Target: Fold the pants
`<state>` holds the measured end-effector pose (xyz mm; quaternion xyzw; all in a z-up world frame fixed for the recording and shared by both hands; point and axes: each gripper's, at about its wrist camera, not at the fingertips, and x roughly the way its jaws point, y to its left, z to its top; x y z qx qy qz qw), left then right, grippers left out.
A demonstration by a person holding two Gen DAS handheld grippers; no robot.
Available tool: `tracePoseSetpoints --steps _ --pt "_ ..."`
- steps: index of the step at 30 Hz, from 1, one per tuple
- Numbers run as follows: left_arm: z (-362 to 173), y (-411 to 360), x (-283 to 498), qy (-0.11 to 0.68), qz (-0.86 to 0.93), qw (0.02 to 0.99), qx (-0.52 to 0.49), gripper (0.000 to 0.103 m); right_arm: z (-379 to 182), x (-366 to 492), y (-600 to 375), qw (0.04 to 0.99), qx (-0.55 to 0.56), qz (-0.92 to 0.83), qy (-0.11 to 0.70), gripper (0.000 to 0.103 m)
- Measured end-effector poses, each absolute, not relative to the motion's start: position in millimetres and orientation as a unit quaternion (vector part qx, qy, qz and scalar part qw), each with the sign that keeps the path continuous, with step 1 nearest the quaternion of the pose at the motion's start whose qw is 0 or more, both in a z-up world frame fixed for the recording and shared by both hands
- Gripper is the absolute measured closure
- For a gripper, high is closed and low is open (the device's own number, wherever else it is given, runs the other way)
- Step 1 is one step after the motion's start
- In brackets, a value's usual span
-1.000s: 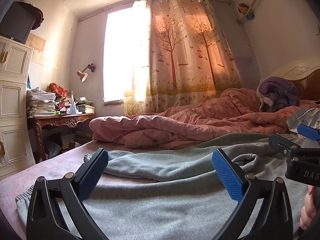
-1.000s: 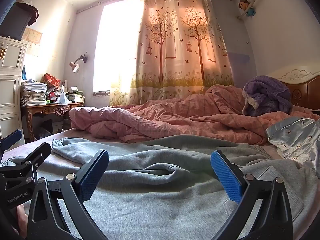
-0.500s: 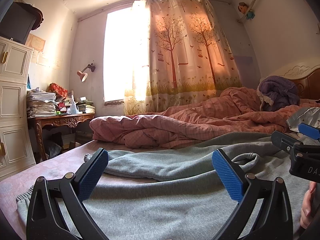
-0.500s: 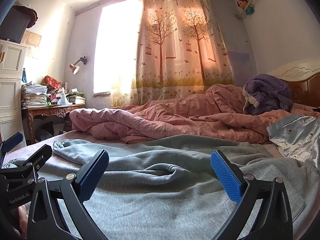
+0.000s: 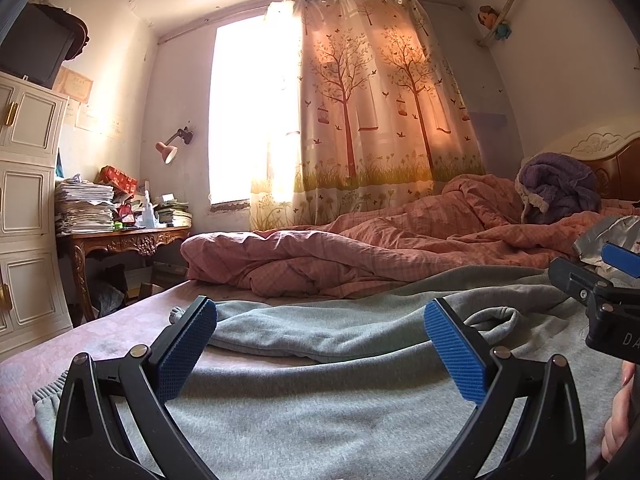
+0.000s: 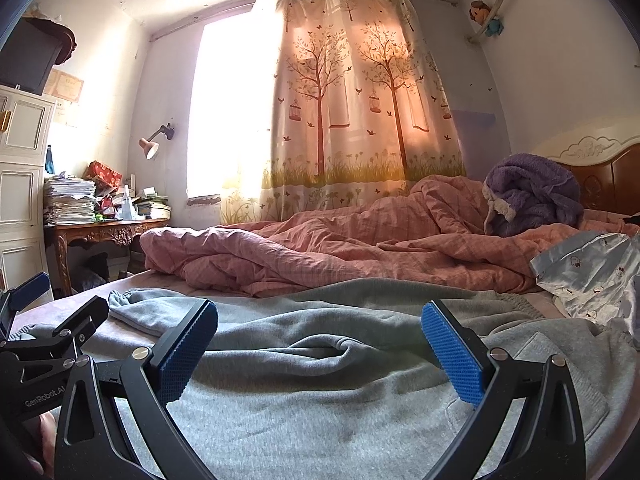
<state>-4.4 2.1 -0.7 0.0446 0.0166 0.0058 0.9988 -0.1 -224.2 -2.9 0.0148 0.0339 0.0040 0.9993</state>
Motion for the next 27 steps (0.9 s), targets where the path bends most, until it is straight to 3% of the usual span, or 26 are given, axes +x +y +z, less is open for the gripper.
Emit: tracePoseSetpoints --steps 27 --pt "-1.6 1.7 -3.6 0.018 0.006 0.999 0.046 0.000 -4.6 0.0 -220.9 0.999 0.006 0.007 0.041 0.000"
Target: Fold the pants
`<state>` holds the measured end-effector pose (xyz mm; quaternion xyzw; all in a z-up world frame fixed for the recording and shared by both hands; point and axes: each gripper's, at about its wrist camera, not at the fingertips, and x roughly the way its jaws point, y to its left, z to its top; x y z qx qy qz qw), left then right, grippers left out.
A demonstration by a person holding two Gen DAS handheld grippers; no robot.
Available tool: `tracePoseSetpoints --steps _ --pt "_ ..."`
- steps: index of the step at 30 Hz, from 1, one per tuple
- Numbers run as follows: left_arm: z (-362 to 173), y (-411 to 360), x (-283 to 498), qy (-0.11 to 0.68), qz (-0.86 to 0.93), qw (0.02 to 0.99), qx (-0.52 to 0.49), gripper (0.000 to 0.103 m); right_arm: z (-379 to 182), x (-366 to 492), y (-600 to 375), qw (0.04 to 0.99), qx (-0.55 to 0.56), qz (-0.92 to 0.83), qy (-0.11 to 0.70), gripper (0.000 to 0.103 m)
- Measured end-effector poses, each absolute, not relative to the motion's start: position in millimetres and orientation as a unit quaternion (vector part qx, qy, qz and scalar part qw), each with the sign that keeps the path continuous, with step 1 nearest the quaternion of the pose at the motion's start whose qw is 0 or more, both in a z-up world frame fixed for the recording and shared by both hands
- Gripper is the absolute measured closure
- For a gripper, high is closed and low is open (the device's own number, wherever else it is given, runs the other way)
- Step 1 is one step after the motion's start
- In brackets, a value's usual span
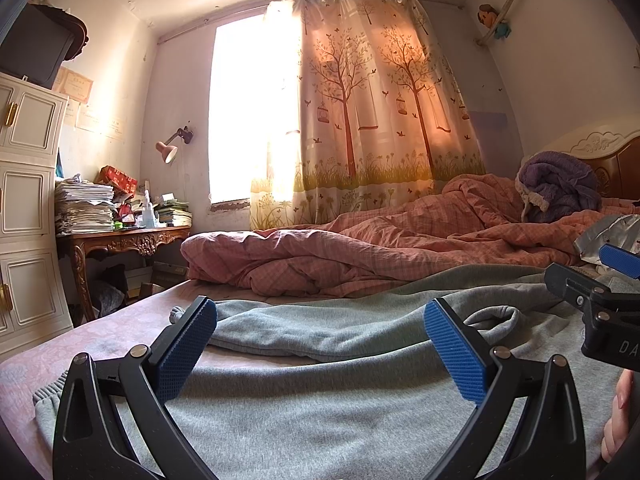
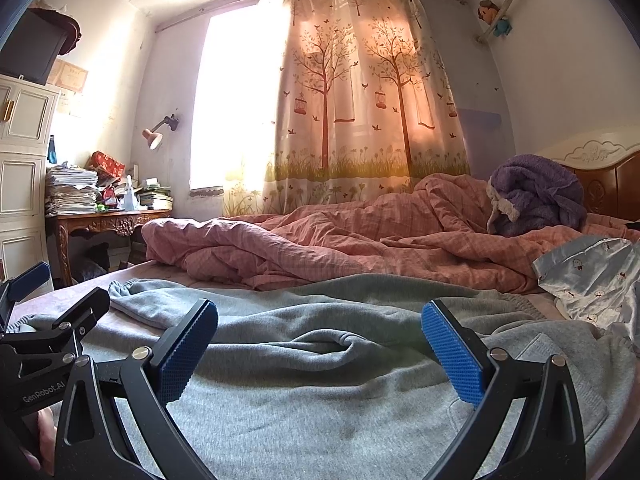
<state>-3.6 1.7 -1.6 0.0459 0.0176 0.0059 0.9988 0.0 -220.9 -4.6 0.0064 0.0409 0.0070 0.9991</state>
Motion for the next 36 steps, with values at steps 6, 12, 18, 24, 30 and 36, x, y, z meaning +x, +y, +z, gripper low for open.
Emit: tracePoseSetpoints --steps 6,12,18,24,30,36 --pt "-1.7 1.2 -3.3 0.018 0.006 0.999 0.046 0.000 -5.2 -0.3 -220.8 0.999 0.007 0.007 0.041 0.000" --pt "-4.8 2.2 -2.6 0.021 0.006 0.999 0.046 0.000 -5.1 0.7 -221.0 0.999 0.007 0.007 0.042 0.000" --pt "-4.9 1.0 -1.7 0.024 0.005 0.999 0.046 0.000 -8.4 0.6 -218.1 0.999 0.007 0.008 0.048 0.000" --pt "-5.1 0.2 -0.3 0.028 0.006 0.998 0.048 0.000 -8.2 2.6 -218.3 0.999 0.007 0.009 0.053 0.000" --pt "-0.2 -0.3 2.5 0.040 0.010 0.998 0.057 0.000 -13.9 17.3 -216.9 0.996 0.010 0.026 0.090 0.000" --pt "15.2 19.3 2.8 0.095 0.017 0.993 0.067 0.000 -6.7 26.8 -223.0 0.988 0.018 0.053 0.146 0.001"
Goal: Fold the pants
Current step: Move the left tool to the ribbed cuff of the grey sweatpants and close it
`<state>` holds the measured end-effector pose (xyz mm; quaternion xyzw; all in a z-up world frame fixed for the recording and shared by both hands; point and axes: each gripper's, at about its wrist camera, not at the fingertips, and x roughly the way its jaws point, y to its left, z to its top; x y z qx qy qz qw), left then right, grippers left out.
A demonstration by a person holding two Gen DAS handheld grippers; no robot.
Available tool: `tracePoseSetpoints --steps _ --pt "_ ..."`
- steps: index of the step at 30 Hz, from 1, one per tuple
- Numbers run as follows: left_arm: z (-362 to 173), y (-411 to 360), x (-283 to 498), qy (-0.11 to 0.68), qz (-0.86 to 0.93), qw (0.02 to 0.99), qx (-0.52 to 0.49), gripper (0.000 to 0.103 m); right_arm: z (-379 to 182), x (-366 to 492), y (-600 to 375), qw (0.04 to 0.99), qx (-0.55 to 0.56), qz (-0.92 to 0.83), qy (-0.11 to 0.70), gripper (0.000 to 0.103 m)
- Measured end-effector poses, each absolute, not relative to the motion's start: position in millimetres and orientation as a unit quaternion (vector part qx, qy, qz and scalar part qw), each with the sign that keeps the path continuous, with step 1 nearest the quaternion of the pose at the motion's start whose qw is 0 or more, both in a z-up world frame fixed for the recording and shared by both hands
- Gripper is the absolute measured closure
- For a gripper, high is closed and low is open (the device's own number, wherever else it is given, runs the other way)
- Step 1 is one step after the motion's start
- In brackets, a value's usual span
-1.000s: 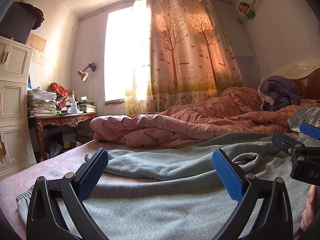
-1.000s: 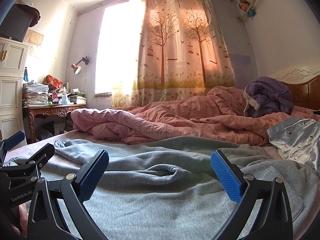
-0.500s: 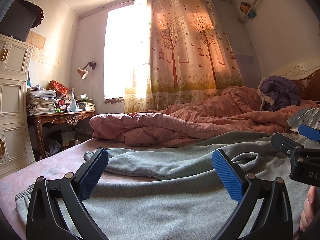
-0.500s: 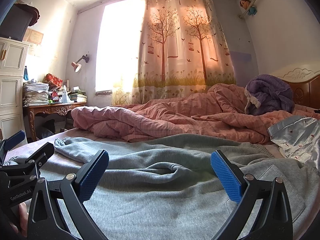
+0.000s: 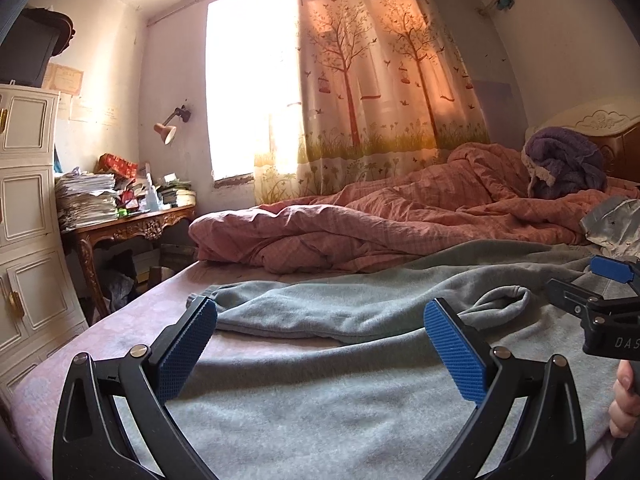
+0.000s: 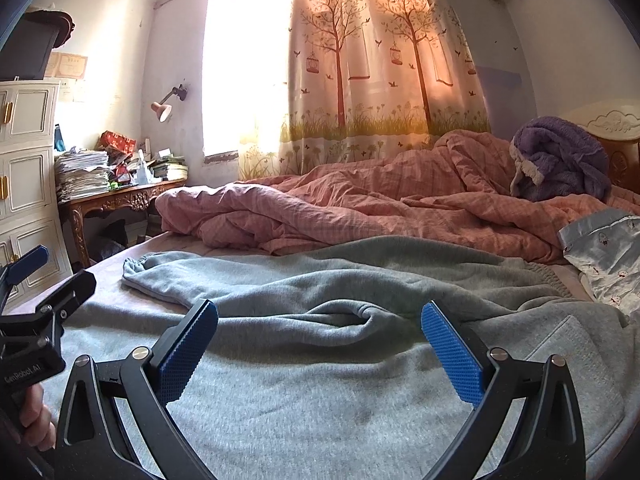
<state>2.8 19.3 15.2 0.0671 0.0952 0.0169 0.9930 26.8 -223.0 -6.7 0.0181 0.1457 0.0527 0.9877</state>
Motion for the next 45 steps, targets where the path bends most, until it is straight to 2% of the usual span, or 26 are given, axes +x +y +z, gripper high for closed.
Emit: tracePoseSetpoints --steps 9,18,23,27,29,36,38,42,43,44,45 --pt "13.8 62.0 -1.7 0.129 0.040 0.987 0.086 0.000 16.3 -0.4 -236.7 0.991 -0.006 0.033 0.129 0.001" --pt "52.4 132.3 63.8 0.216 0.043 0.976 0.003 0.002 63.9 37.2 -272.0 0.978 0.011 0.007 0.208 0.001" --pt "50.5 185.2 130.8 0.296 0.041 0.950 -0.086 0.021 74.4 80.3 -285.0 0.968 0.050 0.022 0.243 0.001" --pt "31.5 217.0 191.3 0.357 0.050 0.925 -0.118 0.024 67.7 124.2 -284.3 0.961 0.061 0.026 0.270 0.001" --pt "18.2 230.2 216.2 0.387 0.039 0.909 -0.151 0.033 61.9 147.8 -282.2 0.957 0.056 0.019 0.284 0.004" --pt "-32.4 260.9 279.4 0.449 0.043 0.861 -0.235 0.040 40.3 207.2 -272.0 0.943 0.048 0.030 0.327 0.018" --pt "-46.8 263.4 289.7 0.465 0.042 0.849 -0.246 0.055 36.4 212.6 -266.5 0.941 0.049 0.038 0.334 0.020" --pt "-54.0 259.9 290.4 0.462 0.051 0.856 -0.227 0.073 28.3 210.6 -251.6 0.935 0.048 0.066 0.344 0.020" --pt "-50.2 257.4 288.5 0.455 0.052 0.863 -0.212 0.088 26.1 208.5 -249.1 0.933 0.052 0.075 0.349 0.020" --pt "-46.2 256.1 286.1 0.447 0.053 0.870 -0.200 0.094 23.8 206.8 -246.1 0.929 0.058 0.085 0.355 0.020" --pt "-41.9 256.9 283.0 0.437 0.051 0.876 -0.197 0.094 22.0 206.5 -243.0 0.926 0.065 0.095 0.359 0.020"
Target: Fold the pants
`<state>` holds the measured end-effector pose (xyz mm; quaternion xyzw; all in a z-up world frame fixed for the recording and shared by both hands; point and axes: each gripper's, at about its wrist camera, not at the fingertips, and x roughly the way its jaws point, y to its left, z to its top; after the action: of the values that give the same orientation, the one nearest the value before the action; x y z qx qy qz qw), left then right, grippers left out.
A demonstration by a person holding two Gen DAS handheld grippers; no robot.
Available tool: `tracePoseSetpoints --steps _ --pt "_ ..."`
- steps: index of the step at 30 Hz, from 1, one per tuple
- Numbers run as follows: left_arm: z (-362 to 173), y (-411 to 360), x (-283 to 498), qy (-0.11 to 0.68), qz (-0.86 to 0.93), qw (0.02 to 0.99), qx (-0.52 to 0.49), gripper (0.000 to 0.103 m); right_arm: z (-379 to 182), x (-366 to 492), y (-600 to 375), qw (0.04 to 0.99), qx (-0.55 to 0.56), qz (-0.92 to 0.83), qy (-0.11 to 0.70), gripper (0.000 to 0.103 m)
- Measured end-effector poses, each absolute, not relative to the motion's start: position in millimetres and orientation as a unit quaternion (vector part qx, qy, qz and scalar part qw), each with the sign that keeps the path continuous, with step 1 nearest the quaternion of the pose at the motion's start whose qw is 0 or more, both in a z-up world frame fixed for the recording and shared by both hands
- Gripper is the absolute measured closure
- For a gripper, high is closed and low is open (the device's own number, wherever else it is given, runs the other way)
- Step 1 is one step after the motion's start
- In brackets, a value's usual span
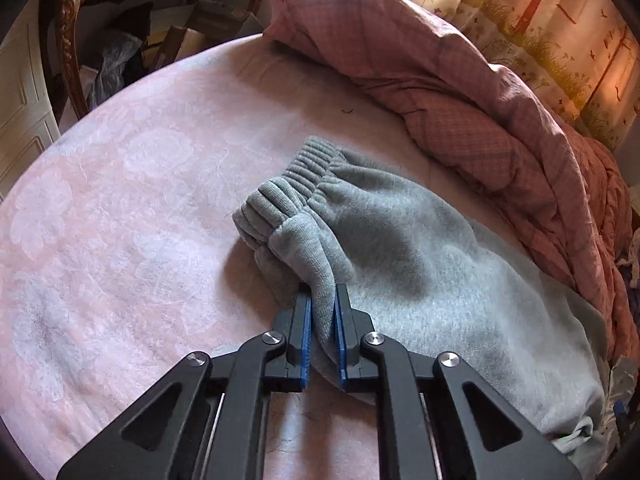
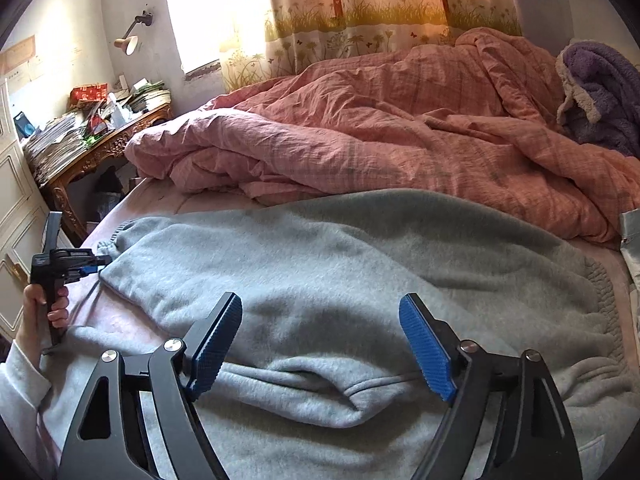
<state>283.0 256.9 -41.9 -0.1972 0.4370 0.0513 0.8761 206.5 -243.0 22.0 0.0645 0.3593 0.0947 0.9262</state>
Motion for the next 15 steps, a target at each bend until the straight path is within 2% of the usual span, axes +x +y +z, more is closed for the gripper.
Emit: tracePoseSetpoints --steps 5,8,11,15 --pt "-18.3 272.2 267.4 0.398 0.039 0.890 -0.219 0.095 19.1 213.4 -218.3 0.919 0.070 0.116 0.369 0.030" --pt "1.4 272.3 244.0 0.373 0.032 0.904 -0.206 0.095 18.6 222.4 -205.3 0.924 0.044 0.098 0.367 0.038" --pt "22.6 262.7 205.7 0.338 0.042 0.925 -0.170 0.095 10.2 228.4 -210.0 0.913 0.068 0.099 0.391 0.049" --pt "43.9 237.4 133.4 0.285 0.018 0.948 -0.141 0.095 2.9 215.2 -217.7 0.912 0.075 0.103 0.391 0.050"
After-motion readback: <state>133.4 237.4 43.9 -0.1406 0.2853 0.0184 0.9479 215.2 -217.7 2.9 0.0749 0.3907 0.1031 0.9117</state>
